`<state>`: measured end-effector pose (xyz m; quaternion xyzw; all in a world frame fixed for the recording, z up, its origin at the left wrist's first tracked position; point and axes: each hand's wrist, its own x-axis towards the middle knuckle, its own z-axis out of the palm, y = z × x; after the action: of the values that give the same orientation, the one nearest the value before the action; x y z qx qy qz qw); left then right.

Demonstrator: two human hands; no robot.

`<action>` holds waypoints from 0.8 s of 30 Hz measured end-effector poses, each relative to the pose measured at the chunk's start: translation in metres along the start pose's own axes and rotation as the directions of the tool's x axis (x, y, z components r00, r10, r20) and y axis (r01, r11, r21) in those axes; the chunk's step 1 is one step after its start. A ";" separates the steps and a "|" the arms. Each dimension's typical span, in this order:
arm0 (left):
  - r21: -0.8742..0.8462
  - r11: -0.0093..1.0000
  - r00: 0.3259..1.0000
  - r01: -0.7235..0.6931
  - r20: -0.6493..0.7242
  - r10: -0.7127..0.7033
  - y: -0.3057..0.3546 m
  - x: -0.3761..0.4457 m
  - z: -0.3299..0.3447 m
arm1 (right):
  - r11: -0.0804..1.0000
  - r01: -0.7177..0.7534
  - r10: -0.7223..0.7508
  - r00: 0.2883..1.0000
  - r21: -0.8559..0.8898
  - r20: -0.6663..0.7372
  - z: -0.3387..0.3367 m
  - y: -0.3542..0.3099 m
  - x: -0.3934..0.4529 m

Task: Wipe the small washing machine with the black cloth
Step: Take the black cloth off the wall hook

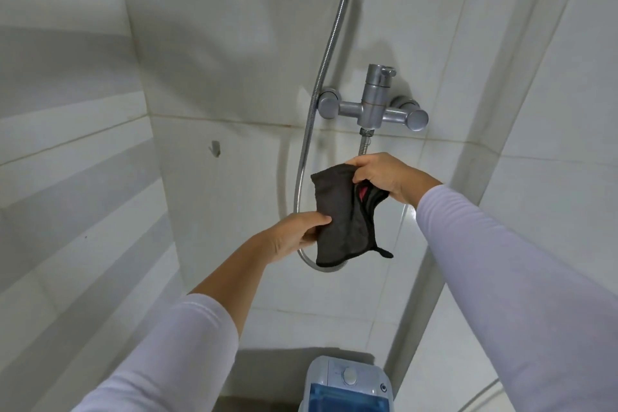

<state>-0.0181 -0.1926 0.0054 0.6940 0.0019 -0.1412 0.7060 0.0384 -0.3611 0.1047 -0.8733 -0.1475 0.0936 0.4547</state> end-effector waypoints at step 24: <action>-0.130 0.991 0.975 0.037 0.221 -0.007 0.017 0.024 0.039 | 0.990 -0.142 0.137 0.971 0.013 0.197 -0.017 0.082 -0.031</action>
<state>0.0007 -0.2352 0.0192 0.6252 -0.0592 -0.2246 0.7451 0.0283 -0.4297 0.0482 -0.8619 -0.1287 0.2127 0.4419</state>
